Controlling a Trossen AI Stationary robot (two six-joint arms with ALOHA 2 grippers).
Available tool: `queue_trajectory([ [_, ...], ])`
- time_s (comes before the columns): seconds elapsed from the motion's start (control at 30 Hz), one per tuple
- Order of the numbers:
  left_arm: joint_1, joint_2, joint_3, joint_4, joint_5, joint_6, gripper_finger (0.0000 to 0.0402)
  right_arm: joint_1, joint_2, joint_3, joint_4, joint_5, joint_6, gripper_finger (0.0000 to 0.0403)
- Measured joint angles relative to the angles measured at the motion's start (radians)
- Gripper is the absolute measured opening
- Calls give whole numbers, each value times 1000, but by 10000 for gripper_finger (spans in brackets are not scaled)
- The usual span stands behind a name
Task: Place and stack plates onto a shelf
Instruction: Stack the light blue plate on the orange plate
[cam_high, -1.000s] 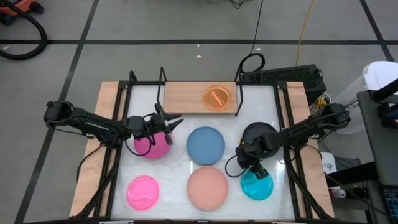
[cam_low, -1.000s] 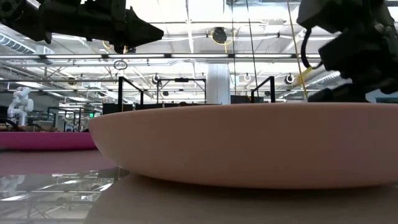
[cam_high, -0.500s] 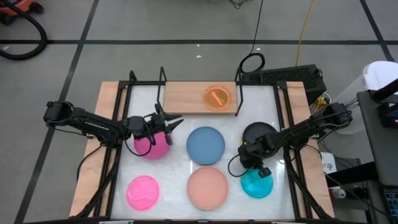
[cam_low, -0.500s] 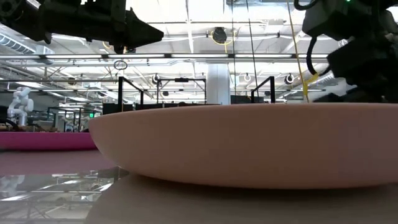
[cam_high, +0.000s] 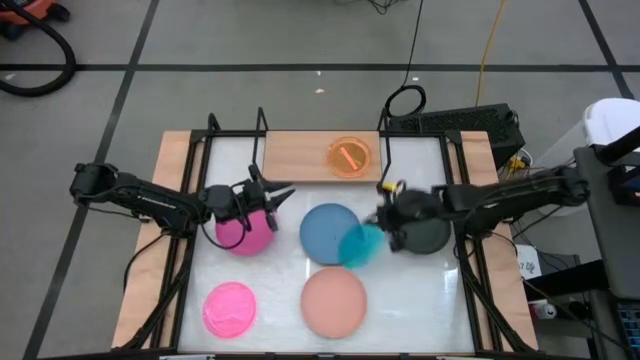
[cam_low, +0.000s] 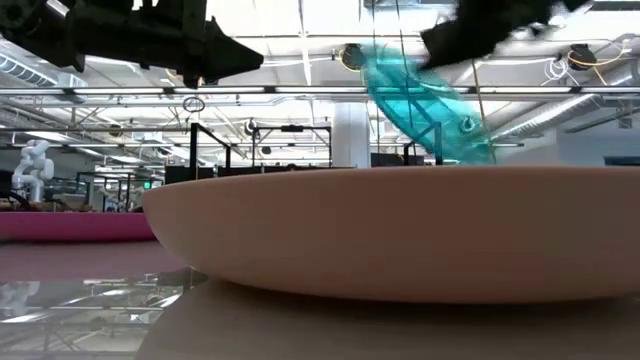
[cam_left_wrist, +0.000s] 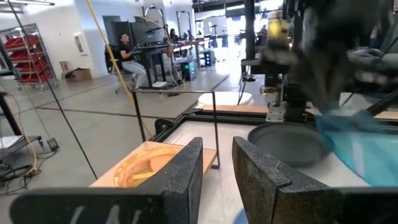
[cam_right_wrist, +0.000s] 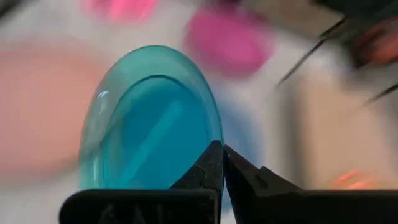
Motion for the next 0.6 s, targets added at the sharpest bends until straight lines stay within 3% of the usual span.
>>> queue_trajectory([
  [0.13, 6, 0, 0, 0, 0, -6, 95, -126, -9, 1, 329, 92, -36, 0],
  [0.23, 6, 0, 0, -7, 0, -8, 95, -256, 9, 35, 435, 89, -55, 0],
  [0.4, 7, 0, 0, -8, 0, -7, 95, -471, 108, 210, 312, -53, -7, 0],
  [0.6, 16, 0, 0, -15, 0, -7, 95, -632, 305, 490, -3, -180, -64, 0],
])
